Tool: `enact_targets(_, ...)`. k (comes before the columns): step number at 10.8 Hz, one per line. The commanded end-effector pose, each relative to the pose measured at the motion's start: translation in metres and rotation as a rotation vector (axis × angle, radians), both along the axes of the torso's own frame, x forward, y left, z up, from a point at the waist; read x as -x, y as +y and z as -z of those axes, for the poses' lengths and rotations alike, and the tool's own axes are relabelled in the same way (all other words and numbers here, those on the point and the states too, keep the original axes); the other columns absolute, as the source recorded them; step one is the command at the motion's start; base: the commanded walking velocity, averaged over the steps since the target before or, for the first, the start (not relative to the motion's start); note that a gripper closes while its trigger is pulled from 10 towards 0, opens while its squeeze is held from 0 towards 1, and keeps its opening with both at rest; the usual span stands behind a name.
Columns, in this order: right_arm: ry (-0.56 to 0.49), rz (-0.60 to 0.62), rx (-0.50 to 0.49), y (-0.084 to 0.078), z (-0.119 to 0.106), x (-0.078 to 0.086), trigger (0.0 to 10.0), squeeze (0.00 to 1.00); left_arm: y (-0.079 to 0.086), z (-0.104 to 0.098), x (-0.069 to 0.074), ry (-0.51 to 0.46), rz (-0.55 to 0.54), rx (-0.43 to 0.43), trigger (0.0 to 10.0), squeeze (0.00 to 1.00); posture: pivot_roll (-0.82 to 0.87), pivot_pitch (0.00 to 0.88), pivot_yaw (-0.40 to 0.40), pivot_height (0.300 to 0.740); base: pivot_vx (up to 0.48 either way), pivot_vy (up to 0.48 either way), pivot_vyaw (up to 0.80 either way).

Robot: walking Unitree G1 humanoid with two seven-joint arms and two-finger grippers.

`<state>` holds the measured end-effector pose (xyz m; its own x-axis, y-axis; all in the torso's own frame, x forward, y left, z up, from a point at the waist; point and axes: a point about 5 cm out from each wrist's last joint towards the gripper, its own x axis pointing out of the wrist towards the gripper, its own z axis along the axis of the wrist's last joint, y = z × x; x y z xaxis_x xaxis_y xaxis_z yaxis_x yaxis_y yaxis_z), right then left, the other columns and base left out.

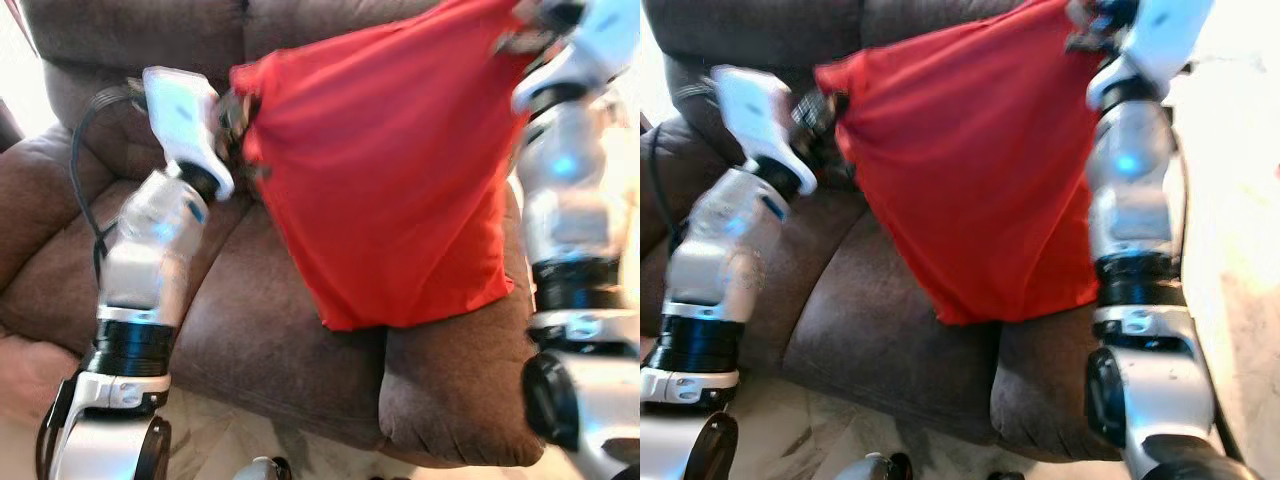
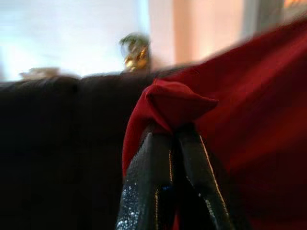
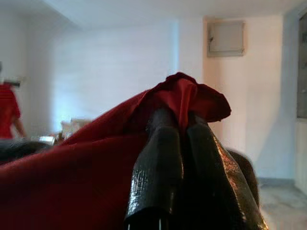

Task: Move the pillow to the sofa from floor

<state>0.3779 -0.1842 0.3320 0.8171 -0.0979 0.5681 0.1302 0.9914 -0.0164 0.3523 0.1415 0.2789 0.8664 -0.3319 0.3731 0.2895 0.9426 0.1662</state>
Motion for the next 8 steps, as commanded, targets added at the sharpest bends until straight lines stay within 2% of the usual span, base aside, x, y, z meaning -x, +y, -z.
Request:
enact_targets(1,0.006,0.030,-0.020,-0.008,0.004,0.000,10.0,0.00,0.006,0.007,-0.003,0.020,-0.050,-0.038,10.0,0.00,0.07,0.114,0.007,0.739,0.000,0.000,0.00)
enact_targets(2,0.049,0.026,-0.026,-0.008,0.019,-0.003,10.0,0.00,-0.003,0.015,-0.005,0.049,-0.012,-0.052,10.0,0.00,0.07,0.117,0.009,0.739,0.000,0.000,0.00)
enact_targets(4,0.130,0.012,-0.021,-0.006,0.051,-0.005,10.0,0.00,-0.019,0.035,-0.017,0.109,-0.010,-0.075,10.0,0.00,0.08,0.128,0.014,0.739,0.000,0.000,0.00)
enact_targets(5,0.151,0.008,-0.020,-0.005,0.058,-0.005,10.0,0.00,-0.024,0.040,-0.018,0.133,0.009,-0.068,10.0,0.00,0.08,0.130,0.015,0.739,0.000,0.000,0.00)
enact_targets(6,0.190,-0.007,-0.019,-0.002,0.075,-0.005,10.0,0.00,-0.038,0.046,-0.016,0.130,0.070,-0.098,10.0,0.00,0.08,0.139,0.018,0.739,0.000,0.000,0.00)
enact_targets(8,0.203,-0.021,-0.022,0.001,0.085,-0.002,10.0,0.00,-0.043,0.050,-0.015,0.114,0.085,-0.060,10.0,0.00,0.08,0.148,0.021,0.739,0.000,0.000,0.00)
